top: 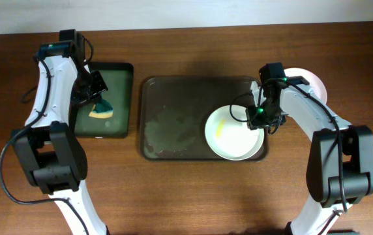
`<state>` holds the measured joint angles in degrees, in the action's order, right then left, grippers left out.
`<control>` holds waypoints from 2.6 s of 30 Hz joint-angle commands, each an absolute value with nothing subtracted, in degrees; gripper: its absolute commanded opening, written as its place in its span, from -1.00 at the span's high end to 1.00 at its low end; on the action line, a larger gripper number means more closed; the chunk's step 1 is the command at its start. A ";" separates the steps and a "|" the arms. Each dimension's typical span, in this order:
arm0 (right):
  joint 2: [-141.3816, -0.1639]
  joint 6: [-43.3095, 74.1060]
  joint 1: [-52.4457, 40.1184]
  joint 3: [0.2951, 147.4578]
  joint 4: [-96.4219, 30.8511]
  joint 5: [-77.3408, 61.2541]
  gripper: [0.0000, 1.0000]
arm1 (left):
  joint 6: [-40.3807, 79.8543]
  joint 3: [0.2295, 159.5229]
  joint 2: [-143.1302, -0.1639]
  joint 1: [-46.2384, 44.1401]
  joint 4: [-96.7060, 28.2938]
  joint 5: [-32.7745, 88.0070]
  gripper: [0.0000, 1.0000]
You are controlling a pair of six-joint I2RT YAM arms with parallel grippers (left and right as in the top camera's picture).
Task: Clean dirty plates on tray and stack at the side
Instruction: 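Move the right gripper to the last white plate and grasp its rim, then bring the sponge from the water tray over the held plate with left gripper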
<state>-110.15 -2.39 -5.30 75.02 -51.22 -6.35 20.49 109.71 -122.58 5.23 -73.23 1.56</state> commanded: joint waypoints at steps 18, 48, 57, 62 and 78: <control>-109.23 12.97 -5.85 68.77 -53.34 -15.07 0.15 | 19.38 109.65 -120.42 5.41 -73.34 2.17 1.00; -111.90 32.49 -15.75 68.77 -39.64 -7.49 0.61 | 12.69 109.65 -120.42 -0.71 -71.64 5.61 1.00; -112.03 31.79 -16.08 68.77 -34.68 -12.03 0.92 | 10.13 109.65 -120.42 -3.75 -71.29 16.23 1.00; -112.03 31.79 -18.22 68.77 -31.03 -11.11 0.92 | 10.20 109.65 -120.42 -9.63 -71.13 16.29 1.00; -112.03 20.69 -18.63 68.79 -33.01 -9.91 0.92 | 14.98 109.54 -124.75 -23.62 -70.22 16.32 1.00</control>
